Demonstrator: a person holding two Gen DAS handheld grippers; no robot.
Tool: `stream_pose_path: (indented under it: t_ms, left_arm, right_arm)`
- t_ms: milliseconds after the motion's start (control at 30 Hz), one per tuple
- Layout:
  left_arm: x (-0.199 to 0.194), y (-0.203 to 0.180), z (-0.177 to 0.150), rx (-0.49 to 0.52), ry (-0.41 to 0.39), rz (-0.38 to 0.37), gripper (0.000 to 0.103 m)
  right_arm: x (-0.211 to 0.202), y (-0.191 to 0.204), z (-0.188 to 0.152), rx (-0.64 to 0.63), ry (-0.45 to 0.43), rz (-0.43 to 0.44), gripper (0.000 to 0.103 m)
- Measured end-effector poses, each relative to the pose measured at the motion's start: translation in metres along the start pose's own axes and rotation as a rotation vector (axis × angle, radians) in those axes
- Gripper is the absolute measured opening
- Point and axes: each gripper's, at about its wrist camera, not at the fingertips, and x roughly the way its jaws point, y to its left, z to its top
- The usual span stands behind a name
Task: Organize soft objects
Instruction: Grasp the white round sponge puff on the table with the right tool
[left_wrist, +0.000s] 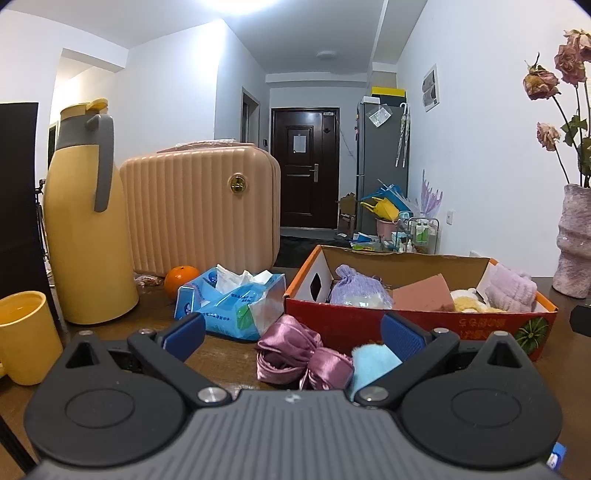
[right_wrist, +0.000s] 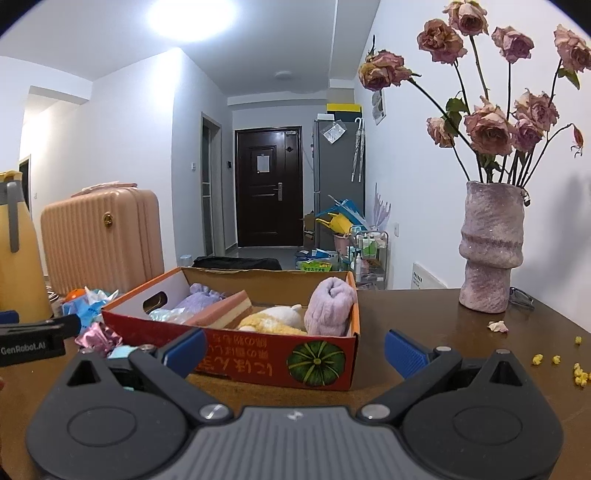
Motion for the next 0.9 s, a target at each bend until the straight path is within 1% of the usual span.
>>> stream_pose_path:
  t_ms: [300, 533, 900]
  left_arm:
    - [-0.024, 0.001, -0.005, -0.002, -0.003, -0.014, 0.103]
    - [-0.04, 0.001, -0.008, -0.011, 0.0, -0.031, 0.103]
    - [-0.062, -0.006, -0.014, -0.01, 0.017, -0.075, 0.103]
  right_arm:
    - [-0.02, -0.005, -0.008, -0.023, 0.016, 0.022, 0.103]
    - [-0.036, -0.009, -0.016, -0.043, 0.024, 0.009, 0.103]
    - [-0.052, -0.015, -0.022, -0.062, 0.028, 0.03, 0.103]
